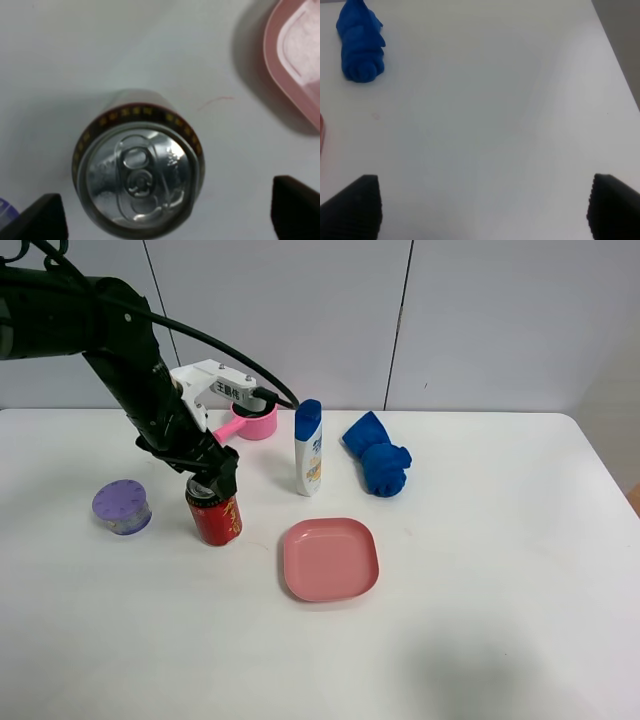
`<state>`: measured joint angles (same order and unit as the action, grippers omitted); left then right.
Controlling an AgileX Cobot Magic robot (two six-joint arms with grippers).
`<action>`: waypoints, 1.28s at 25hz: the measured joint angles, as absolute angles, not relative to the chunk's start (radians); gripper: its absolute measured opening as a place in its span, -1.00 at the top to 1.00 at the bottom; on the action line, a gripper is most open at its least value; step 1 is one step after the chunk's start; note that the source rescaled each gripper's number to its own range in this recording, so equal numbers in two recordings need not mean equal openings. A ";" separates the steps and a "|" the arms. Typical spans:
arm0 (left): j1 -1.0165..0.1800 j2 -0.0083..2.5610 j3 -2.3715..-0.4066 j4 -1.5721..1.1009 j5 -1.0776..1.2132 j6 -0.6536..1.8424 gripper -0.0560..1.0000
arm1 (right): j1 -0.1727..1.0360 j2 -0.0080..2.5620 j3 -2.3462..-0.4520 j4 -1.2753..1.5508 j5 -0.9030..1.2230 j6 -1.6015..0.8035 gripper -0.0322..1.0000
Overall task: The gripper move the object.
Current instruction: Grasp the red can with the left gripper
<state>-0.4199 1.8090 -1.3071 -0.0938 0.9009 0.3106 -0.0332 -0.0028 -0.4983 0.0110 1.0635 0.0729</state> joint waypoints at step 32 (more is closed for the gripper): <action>-0.420 2.012 -1.308 -0.078 0.791 0.325 -0.36 | -0.033 -0.003 -0.498 0.011 1.064 0.073 -1.00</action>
<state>-0.4199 2.0120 -1.3079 -0.0775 0.7910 0.3248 -0.0332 -0.0028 -0.4983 0.0110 1.0635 0.0729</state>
